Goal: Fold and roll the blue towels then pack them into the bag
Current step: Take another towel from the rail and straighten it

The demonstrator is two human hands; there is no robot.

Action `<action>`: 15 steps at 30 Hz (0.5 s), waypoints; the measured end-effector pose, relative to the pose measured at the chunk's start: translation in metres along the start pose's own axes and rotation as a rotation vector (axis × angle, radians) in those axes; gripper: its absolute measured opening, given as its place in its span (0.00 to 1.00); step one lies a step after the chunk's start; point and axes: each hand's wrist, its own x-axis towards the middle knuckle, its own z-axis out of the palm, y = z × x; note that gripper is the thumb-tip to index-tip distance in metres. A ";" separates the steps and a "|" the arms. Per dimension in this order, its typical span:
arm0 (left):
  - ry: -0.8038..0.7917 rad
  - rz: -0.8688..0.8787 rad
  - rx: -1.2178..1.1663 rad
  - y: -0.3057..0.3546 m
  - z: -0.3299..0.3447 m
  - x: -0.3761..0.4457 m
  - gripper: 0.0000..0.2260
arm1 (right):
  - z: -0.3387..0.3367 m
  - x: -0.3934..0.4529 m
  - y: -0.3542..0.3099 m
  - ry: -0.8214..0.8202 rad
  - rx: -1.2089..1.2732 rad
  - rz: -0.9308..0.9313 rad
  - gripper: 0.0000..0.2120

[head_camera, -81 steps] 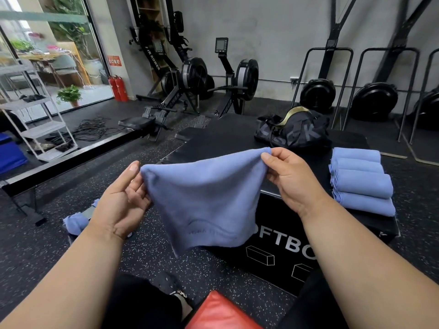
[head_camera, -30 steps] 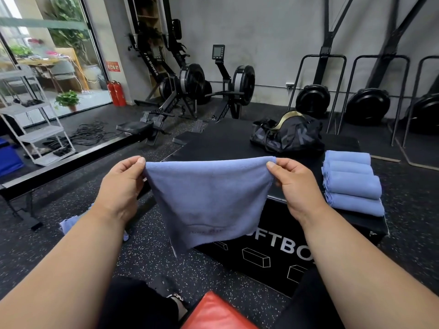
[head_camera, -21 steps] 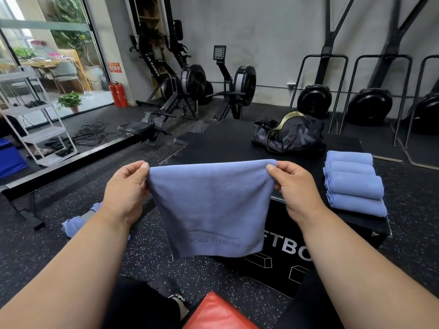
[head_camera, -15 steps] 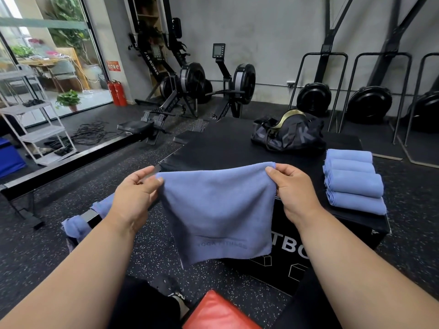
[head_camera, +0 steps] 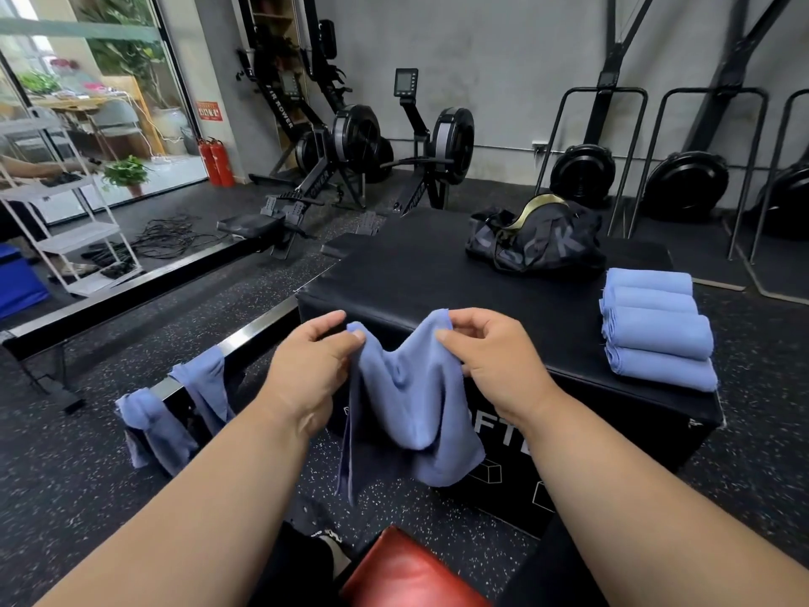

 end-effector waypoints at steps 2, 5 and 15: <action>-0.008 -0.011 0.016 -0.005 0.007 -0.004 0.16 | 0.011 -0.009 -0.003 -0.090 -0.009 0.002 0.09; -0.040 -0.035 0.010 -0.011 0.015 -0.013 0.16 | 0.022 -0.017 -0.006 -0.205 -0.062 0.028 0.12; -0.056 0.109 0.031 -0.011 0.017 -0.019 0.11 | 0.018 -0.018 -0.012 -0.199 0.044 0.101 0.18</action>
